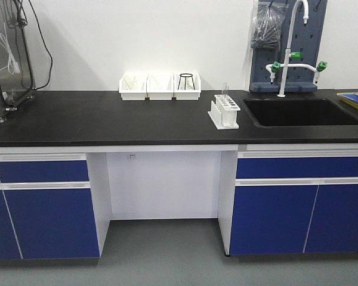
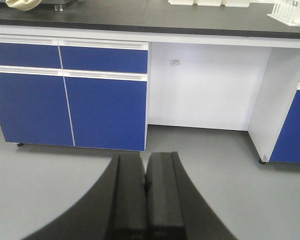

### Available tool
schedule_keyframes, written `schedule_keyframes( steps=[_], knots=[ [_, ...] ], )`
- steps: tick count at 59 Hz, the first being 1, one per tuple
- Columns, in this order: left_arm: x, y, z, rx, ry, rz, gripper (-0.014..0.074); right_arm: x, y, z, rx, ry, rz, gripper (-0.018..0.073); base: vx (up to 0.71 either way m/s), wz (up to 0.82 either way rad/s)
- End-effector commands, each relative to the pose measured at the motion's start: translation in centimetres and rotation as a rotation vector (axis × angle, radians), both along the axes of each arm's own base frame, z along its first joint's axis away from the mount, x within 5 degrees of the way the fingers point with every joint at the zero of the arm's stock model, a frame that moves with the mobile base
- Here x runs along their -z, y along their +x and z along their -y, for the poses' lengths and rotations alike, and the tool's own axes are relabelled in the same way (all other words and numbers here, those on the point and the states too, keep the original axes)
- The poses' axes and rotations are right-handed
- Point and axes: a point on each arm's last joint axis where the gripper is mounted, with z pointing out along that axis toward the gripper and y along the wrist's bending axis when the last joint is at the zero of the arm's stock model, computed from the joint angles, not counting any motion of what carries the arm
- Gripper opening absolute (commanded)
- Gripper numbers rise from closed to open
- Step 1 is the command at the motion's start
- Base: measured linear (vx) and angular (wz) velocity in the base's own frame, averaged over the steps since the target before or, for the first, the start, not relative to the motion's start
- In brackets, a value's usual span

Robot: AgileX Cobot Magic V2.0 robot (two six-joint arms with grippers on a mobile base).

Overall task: Flip and reinsert test tube from rack
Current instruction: 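Drive the base toward the bench with the white test-tube rack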

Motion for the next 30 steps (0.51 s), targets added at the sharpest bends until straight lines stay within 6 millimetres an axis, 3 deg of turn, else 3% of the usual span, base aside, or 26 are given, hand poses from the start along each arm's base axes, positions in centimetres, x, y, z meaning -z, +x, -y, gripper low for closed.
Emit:
schedule_keyframes(
  steps=[1,30],
  knots=[
    [-0.81,0.07,0.06,0.009,0.005,0.098,-0.0006,-0.83,-0.08,-0.04,-0.002,-0.015,0.096,-0.0006,0.00,0.01],
    [-0.81,0.07,0.06,0.009,0.005,0.098,-0.0006,-0.83,-0.08,-0.04,-0.002,-0.015,0.096,-0.0006,0.00,-0.01]
  ],
)
